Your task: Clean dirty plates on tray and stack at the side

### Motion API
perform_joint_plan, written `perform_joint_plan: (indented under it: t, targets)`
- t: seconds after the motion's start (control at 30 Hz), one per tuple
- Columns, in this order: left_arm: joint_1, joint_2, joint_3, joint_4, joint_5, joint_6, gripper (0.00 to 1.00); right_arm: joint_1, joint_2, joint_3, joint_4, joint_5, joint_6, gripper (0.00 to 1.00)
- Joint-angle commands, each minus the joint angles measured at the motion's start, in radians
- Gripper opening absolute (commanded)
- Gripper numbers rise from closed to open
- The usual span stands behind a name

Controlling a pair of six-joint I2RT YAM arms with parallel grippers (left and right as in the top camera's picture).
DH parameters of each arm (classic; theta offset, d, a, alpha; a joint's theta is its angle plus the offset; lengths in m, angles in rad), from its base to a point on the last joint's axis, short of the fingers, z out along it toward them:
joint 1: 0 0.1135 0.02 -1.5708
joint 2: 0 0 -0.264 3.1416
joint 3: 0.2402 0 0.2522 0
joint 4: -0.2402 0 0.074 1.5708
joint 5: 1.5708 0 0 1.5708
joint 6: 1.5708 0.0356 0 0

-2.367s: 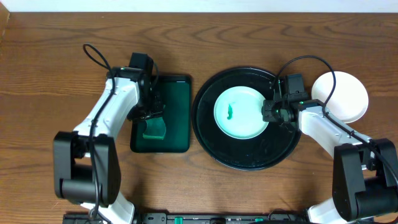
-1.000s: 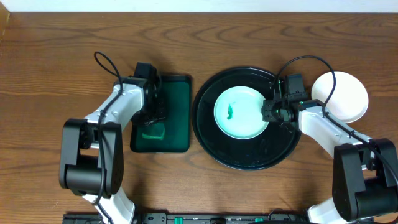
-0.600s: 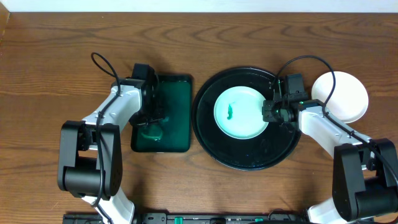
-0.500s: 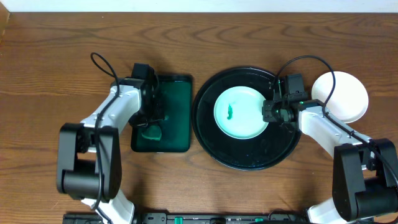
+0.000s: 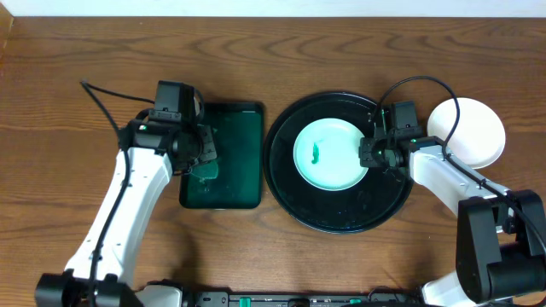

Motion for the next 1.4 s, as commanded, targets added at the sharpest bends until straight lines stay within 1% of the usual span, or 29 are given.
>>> perform_joint_plan:
  t: [0.0, 0.03, 0.07, 0.2, 0.37, 0.47, 0.63, 0.7, 0.77, 0.9, 1.07, 1.17, 1.23, 1.27, 1.3, 1.37]
  targets:
    - [-0.002, -0.007, 0.050, -0.036, 0.009, -0.013, 0.07, 0.014, -0.010, -0.011, -0.009, -0.017, 0.005, 0.06]
    - [-0.002, -0.007, 0.054, -0.040, 0.009, -0.012, 0.07, 0.016, -0.010, -0.011, -0.015, -0.017, 0.005, 0.02]
    - [-0.002, -0.007, 0.057, -0.042, 0.009, -0.012, 0.07, 0.018, -0.010, -0.011, -0.021, -0.017, 0.005, 0.01]
    - [-0.002, -0.007, 0.062, -0.048, 0.009, -0.014, 0.07, 0.024, -0.010, -0.011, -0.056, -0.018, 0.043, 0.01]
    - [-0.001, -0.007, 0.085, -0.092, 0.005, -0.016, 0.07, 0.024, -0.010, 0.005, -0.092, -0.043, 0.046, 0.01]
    - [-0.001, -0.007, 0.109, -0.106, -0.004, -0.016, 0.07, 0.024, -0.010, 0.045, -0.163, -0.089, 0.046, 0.01]
    - [-0.001, -0.004, 0.134, -0.114, -0.018, -0.017, 0.07, 0.024, -0.010, 0.109, -0.299, -0.091, 0.026, 0.01]
    - [-0.001, 0.007, 0.146, -0.125, -0.018, -0.018, 0.07, 0.024, -0.010, 0.114, -0.314, -0.092, 0.020, 0.01]
    - [-0.001, 0.028, 0.165, -0.154, -0.040, -0.046, 0.07, 0.024, -0.010, 0.114, -0.314, -0.092, 0.020, 0.01]
    - [-0.002, 0.104, 0.254, -0.219, -0.047, -0.049, 0.07, 0.024, -0.010, 0.114, -0.314, -0.092, 0.020, 0.01]
    - [-0.002, 0.223, 0.446, -0.371, -0.047, -0.045, 0.07, 0.024, -0.010, 0.114, -0.317, -0.092, 0.020, 0.01]
    - [-0.002, 0.272, 0.494, -0.428, -0.047, -0.029, 0.07, 0.024, -0.010, 0.114, -0.318, -0.092, 0.019, 0.01]
    - [-0.002, 0.291, 0.492, -0.436, -0.047, -0.027, 0.07, 0.024, -0.010, 0.114, -0.317, -0.091, 0.019, 0.04]
    - [-0.002, 0.299, 0.490, -0.439, -0.047, -0.027, 0.07, 0.024, -0.010, 0.114, -0.317, -0.091, 0.019, 0.08]
    - [-0.002, 0.306, 0.486, -0.439, -0.047, -0.027, 0.07, 0.024, -0.010, 0.114, -0.316, -0.091, 0.019, 0.17]
    - [-0.002, 0.313, 0.476, -0.439, -0.047, -0.027, 0.07, 0.024, -0.010, 0.113, -0.314, -0.090, 0.019, 0.30]
